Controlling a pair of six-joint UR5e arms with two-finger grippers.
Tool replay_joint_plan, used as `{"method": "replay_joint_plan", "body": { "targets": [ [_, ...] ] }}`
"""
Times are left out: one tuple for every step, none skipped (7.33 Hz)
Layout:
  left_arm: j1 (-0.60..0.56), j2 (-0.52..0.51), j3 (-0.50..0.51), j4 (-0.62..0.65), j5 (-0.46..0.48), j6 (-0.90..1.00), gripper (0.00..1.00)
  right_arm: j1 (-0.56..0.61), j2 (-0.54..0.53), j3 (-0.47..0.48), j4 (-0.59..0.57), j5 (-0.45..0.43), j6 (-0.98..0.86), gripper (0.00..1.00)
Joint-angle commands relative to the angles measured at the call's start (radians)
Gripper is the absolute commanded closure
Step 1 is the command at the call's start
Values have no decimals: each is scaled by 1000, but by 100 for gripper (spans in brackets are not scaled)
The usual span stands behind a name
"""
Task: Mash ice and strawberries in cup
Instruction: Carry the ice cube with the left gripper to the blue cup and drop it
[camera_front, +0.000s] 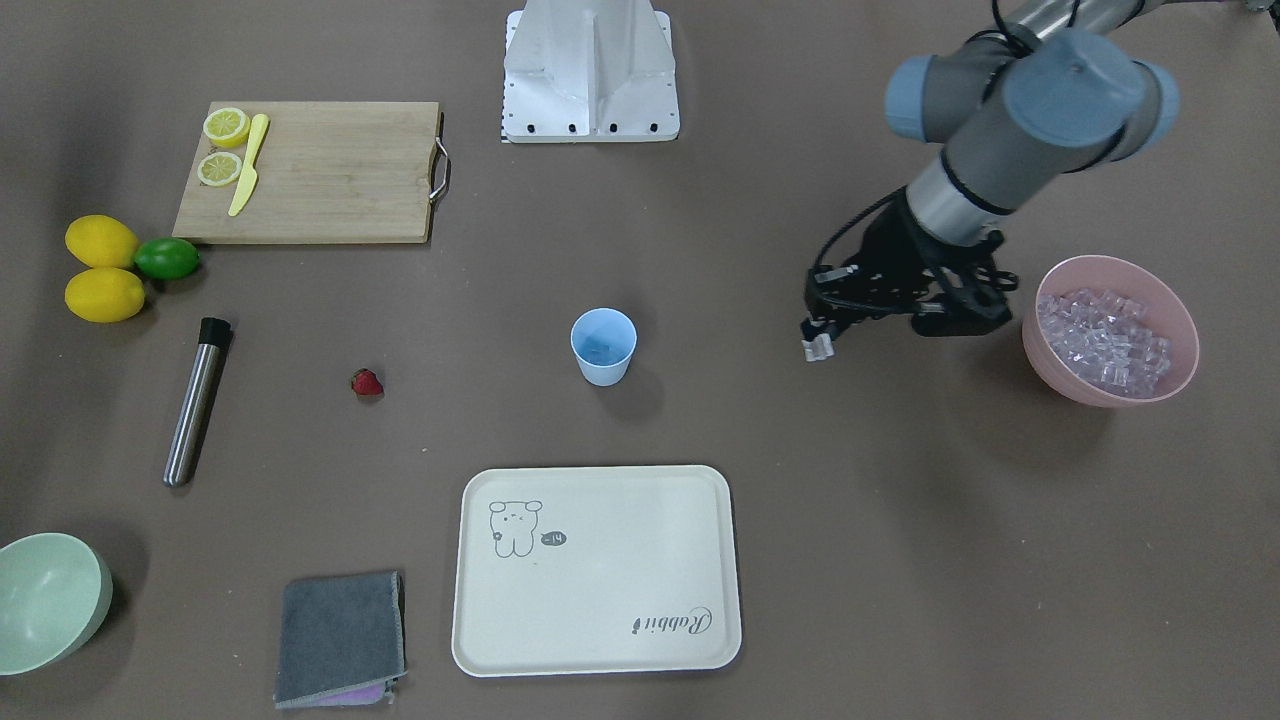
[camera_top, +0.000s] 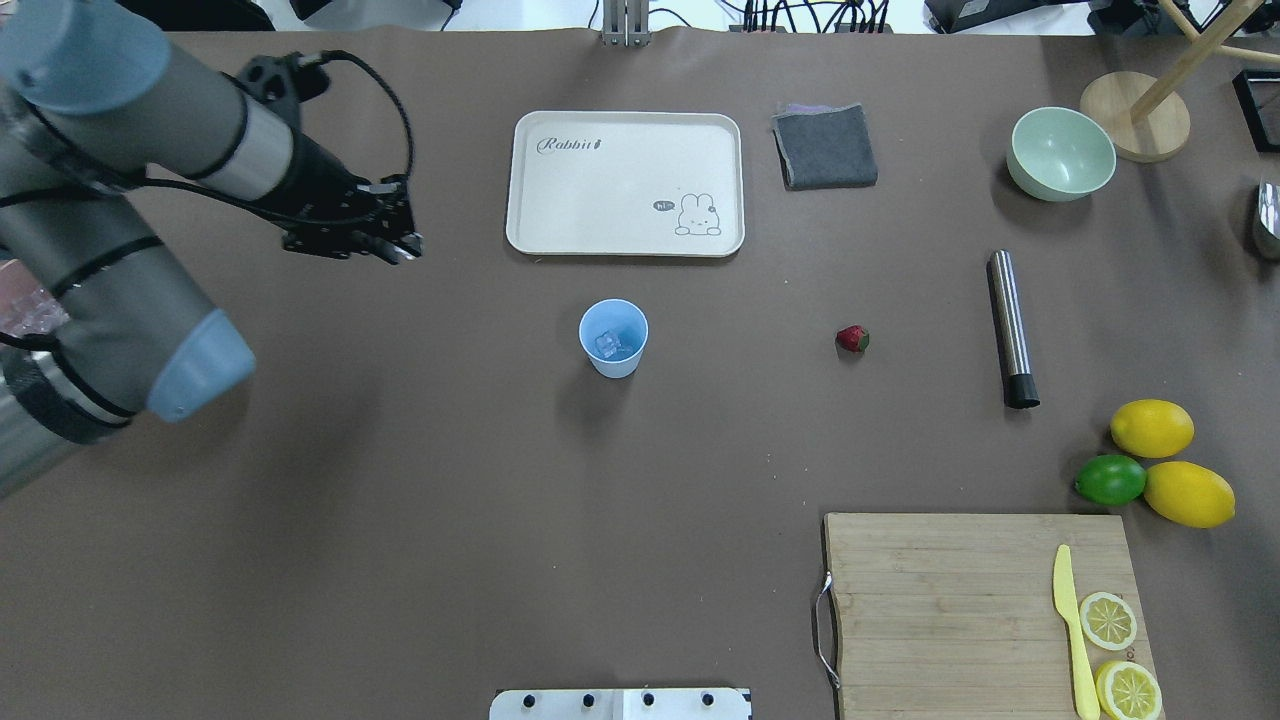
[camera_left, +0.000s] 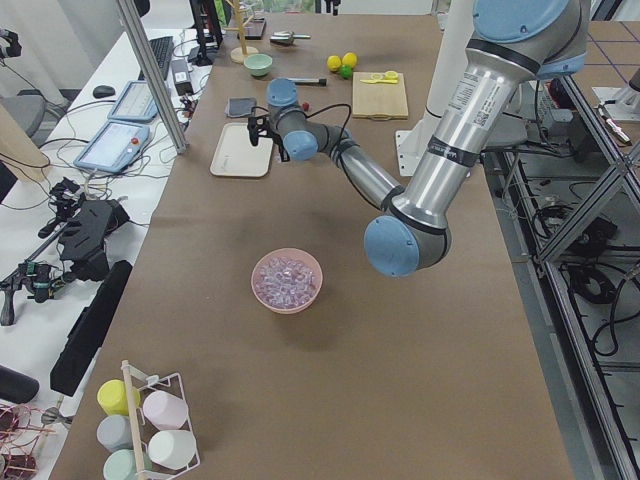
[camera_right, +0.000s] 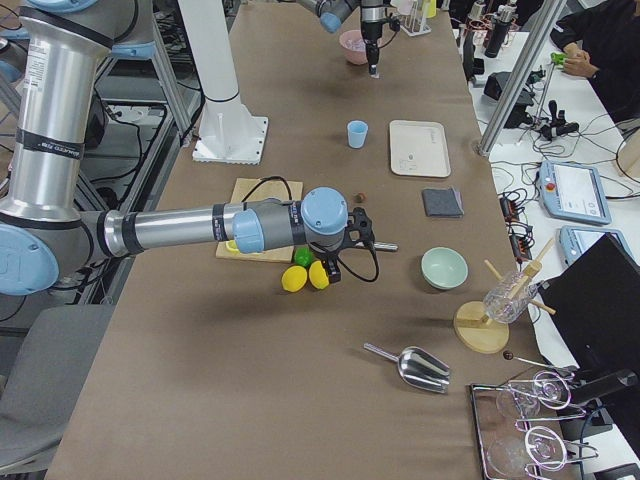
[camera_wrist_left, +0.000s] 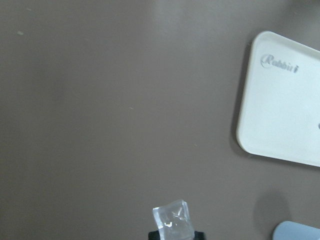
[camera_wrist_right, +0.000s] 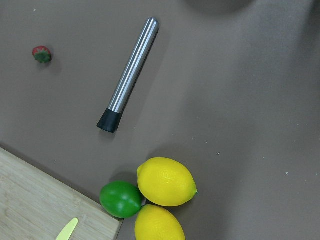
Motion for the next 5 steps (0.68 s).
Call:
{"method": "replay_joint_plan", "body": {
  "targets": [
    [149, -147, 59, 45, 158, -108, 100, -7, 8, 7, 0, 1, 1, 0],
    [174, -178, 82, 45, 163, -134, 100, -17, 26, 10, 0, 18, 3, 0],
    [200, -202, 101, 39, 207, -157, 100, -31, 46, 11, 0, 47, 12, 0],
    [224, -219, 116, 37, 240, -170, 100, -56, 86, 11, 0, 62, 50, 1],
    [240, -222, 121, 34, 251, -197, 100, -95, 126, 10, 2, 63, 95, 1]
  ]
}}
